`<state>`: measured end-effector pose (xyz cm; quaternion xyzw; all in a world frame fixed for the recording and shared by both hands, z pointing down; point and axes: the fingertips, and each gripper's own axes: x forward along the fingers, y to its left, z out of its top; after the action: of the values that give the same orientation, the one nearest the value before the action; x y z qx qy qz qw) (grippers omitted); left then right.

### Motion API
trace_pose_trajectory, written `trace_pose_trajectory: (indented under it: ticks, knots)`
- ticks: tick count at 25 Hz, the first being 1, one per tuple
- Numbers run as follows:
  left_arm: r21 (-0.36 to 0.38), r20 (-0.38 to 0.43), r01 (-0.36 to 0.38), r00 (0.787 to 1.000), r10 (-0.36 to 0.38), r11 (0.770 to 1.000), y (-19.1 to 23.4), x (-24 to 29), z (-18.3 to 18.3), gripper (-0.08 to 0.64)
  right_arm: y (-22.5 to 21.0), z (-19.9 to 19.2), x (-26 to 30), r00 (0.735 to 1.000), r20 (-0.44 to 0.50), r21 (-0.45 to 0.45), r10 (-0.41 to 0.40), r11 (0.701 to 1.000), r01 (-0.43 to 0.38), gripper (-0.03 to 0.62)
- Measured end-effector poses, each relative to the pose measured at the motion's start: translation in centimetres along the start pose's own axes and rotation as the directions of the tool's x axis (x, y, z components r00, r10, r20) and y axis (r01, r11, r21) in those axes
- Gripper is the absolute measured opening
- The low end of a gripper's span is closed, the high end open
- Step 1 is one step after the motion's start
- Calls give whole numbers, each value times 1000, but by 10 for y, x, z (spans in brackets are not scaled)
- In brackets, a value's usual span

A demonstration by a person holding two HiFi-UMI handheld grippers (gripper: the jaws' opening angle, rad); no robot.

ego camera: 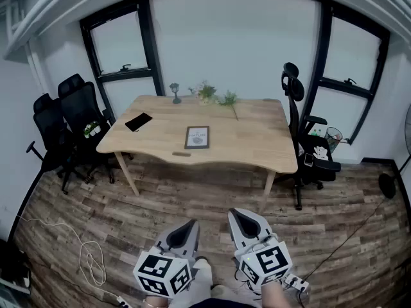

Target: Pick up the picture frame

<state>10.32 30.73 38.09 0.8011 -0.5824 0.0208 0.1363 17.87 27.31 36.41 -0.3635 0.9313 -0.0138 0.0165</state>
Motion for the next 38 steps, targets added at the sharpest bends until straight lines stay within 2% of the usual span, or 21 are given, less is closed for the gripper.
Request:
trace_pose_trajectory:
  ticks: [6,20,26,30,38]
  knots:
    - [-4,9,11,1000,-11,1000,16,10,8,5,5,2,18,1000,5,19,28,999,-28,0]
    - [-32,21,42,999,-42,999,66,35,25,5,4,-2,81,999,-35,-21,30,999,-31,0]
    - [-4,16,47,999,-47,999,88,52,31,5,-4,-2,108,1000,-29,-21,12,1000,-12,0]
    - [10,13,49,999,-49,999,104,66,37,6,-8,-5,129,998,-55,-20,20,1000,-21,3]
    - [-18,19,71,997,-71,997,138,95,47,11,-19,-15,169,994,-98,3,44,999,-44,8]
